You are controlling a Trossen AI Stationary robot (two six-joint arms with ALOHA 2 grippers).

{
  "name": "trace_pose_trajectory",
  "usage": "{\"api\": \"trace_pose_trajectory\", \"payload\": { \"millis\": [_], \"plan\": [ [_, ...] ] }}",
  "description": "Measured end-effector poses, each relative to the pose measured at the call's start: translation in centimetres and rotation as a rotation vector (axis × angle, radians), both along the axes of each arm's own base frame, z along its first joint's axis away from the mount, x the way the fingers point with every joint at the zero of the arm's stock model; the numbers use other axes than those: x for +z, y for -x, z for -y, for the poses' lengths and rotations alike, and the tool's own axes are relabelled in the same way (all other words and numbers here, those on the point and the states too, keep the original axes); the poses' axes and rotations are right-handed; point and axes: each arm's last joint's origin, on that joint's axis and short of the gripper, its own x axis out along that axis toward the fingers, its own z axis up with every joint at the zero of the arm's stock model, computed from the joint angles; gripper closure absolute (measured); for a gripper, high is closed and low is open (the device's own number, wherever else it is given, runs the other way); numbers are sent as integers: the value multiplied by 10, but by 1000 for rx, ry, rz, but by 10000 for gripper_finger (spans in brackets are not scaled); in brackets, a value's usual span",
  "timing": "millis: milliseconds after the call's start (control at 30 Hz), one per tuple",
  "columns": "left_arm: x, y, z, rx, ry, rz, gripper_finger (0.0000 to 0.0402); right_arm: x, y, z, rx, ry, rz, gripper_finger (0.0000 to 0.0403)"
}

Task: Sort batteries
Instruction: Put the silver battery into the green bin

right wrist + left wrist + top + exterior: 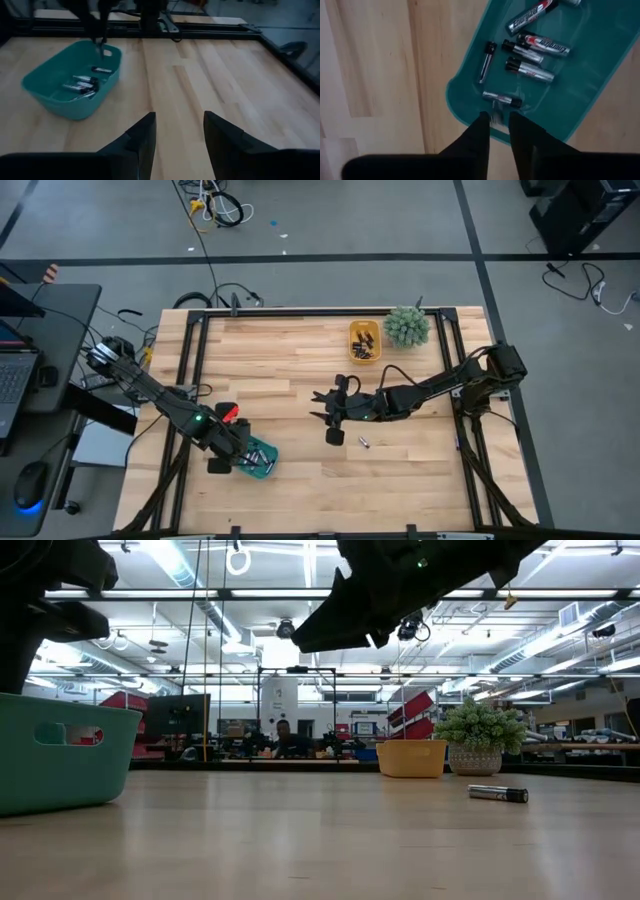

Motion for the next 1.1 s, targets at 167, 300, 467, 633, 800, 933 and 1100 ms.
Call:
{"api": "trace_pose_trajectory", "payload": {
  "millis": [167, 300, 467, 633, 800, 933, 1100],
  "plan": [
    [0, -2, 1, 3, -2, 24, 307, 18, -6, 7, -86, 100, 109, 253],
    [1, -3, 1, 3, 1, 36, 299, 59, -15, 17, -93, 169, 206, 253],
    [1, -3, 1, 4, -9, 43, 298, 118, -27, 38, -131, 281, 297, 254],
    [1, -4, 0, 15, -34, 68, 298, 148, -30, 66, -163, 361, 214, 254],
    [1, -4, 0, 41, -48, 82, 298, 130, -25, 58, -60, 303, 33, 255],
    [2, -5, -1, 37, -81, 104, 298, 110, -18, 39, -32, 210, -138, 256],
    [2, -6, -3, 7, -154, 144, 298, 94, -2, 9, -32, 82, -294, 260]
  ]
}}
